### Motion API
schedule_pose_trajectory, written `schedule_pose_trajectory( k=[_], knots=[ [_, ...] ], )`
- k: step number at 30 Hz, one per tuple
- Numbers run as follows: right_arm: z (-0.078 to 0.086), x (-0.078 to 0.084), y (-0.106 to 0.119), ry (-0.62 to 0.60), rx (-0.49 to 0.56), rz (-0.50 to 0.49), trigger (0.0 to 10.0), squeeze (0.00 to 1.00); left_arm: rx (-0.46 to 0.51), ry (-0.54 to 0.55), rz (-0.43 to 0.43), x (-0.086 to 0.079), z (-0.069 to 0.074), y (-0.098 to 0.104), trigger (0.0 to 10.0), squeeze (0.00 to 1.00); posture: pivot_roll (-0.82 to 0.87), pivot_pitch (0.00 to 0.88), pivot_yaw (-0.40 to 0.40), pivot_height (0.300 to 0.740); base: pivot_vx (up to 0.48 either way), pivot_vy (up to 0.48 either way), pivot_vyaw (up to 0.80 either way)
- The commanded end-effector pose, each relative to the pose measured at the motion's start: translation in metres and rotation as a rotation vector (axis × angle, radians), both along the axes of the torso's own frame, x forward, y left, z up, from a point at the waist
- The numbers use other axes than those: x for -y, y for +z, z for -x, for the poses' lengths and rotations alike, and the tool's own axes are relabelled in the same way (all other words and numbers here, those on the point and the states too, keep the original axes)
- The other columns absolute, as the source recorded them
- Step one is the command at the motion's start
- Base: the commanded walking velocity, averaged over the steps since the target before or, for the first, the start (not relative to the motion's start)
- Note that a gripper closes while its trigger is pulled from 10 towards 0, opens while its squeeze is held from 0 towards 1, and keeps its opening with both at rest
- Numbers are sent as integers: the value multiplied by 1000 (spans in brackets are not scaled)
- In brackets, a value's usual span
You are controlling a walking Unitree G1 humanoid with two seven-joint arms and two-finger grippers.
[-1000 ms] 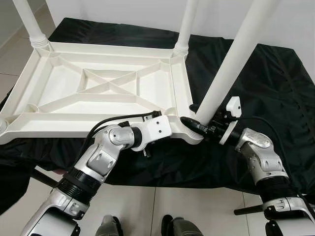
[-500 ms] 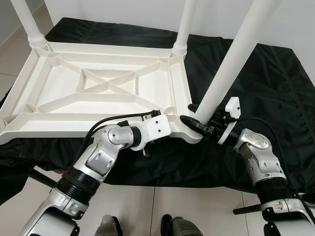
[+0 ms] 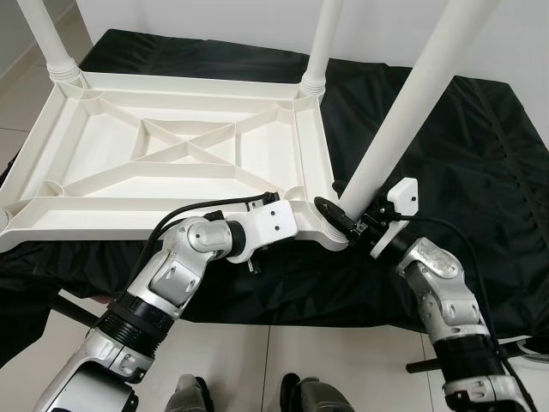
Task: Building children table
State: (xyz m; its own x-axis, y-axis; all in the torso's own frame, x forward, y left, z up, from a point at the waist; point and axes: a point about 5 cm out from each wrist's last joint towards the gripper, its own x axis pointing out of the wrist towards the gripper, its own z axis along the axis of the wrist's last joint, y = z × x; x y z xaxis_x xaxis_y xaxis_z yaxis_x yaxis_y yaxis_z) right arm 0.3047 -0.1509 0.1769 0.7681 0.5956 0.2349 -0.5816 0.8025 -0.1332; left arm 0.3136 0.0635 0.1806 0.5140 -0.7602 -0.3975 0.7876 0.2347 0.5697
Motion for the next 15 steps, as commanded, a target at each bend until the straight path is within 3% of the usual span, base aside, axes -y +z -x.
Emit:
schedule_pose_trajectory(
  k=[1,15],
  knots=[
    [3,2,-13,-70,-74,3,10000,0,72,-6,20,4,4,11,10000,0,-31,176,-72,740,0,0,0],
    [14,-20,-14,-272,-85,-91,10000,0,72,-8,22,5,4,10,10000,0,-31,168,-78,740,0,0,0]
  ],
)
